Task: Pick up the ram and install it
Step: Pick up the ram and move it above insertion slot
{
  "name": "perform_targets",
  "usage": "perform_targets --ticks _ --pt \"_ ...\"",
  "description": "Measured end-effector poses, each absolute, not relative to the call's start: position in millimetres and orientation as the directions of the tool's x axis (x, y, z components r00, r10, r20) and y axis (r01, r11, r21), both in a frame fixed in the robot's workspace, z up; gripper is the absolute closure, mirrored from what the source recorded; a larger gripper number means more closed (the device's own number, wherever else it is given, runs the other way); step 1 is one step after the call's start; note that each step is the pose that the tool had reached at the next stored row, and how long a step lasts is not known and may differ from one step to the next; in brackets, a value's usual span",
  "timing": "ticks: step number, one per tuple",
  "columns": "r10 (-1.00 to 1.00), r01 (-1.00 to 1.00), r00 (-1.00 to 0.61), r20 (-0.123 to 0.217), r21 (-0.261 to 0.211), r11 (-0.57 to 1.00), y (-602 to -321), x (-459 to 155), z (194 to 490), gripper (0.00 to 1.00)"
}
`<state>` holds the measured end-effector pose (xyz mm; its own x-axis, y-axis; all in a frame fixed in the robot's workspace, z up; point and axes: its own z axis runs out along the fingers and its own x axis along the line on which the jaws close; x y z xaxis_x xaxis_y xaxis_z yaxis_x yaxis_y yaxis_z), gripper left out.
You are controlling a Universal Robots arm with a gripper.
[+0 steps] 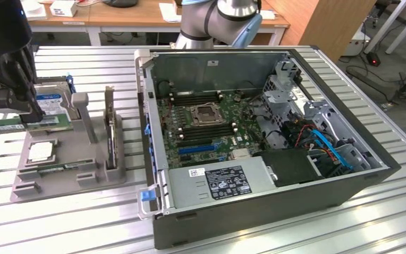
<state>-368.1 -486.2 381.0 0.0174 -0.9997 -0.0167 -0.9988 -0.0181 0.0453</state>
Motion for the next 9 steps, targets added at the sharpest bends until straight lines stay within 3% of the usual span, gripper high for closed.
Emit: perform_targets --ticks 9 --pt "-1.000 -0.999 0.017 -0.017 0.045 -0.018 -486.1 -368.1 392.3 0.89"
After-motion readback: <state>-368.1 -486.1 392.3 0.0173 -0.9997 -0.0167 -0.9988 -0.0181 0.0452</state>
